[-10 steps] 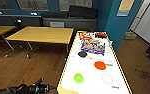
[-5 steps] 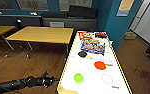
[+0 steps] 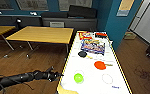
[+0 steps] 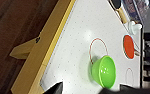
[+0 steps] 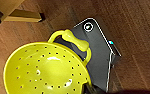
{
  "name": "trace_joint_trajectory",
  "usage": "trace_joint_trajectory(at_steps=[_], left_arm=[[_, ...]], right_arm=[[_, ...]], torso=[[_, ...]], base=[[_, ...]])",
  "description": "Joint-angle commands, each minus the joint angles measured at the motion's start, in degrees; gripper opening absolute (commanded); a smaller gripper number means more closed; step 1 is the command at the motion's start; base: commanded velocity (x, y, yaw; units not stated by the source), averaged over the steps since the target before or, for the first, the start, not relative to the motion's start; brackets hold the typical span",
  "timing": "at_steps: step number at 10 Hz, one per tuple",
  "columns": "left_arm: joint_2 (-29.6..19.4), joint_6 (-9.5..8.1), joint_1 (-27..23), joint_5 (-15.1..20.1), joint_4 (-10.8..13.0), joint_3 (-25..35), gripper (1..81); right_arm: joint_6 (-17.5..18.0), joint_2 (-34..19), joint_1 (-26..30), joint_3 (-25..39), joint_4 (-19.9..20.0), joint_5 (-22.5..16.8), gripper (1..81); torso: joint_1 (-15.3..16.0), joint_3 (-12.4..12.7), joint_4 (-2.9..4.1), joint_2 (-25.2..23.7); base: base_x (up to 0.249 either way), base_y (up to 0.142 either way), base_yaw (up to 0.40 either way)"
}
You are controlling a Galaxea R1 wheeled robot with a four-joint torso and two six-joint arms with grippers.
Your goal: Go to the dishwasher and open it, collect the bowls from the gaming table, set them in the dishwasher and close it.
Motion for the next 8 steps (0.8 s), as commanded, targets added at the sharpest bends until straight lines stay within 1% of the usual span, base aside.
trace_joint_trajectory(at_steps=[1,3,5,8], left_arm=[[3.64,0.08,-7.84,5.12,-0.07,-5.51,81.1],[6.09,0.08,-7.84,5.21,0.02,-6.82,81.1],[9.33,0.08,-7.93,6.70,0.02,-10.24,81.1],[14.34,0.08,-8.37,7.13,0.11,-14.28,81.1]], right_arm=[[-0.07,-3.18,2.85,1.07,-0.54,-4.13,1.0],[-0.07,-3.09,3.11,1.25,-0.45,-4.13,1.0],[-0.07,-3.09,3.11,1.34,-0.54,-4.22,1.0],[-0.07,-3.01,3.11,1.43,-0.45,-4.13,1.0]], torso=[[0.00,0.00,0.00,0.00],[0.00,0.00,0.00,0.00],[0.00,0.00,0.00,0.02],[0.00,-0.02,0.00,0.02]], base=[[0.000,0.000,0.000],[0.000,0.000,0.000],[0.000,0.000,0.000],[0.000,0.000,0.000]])
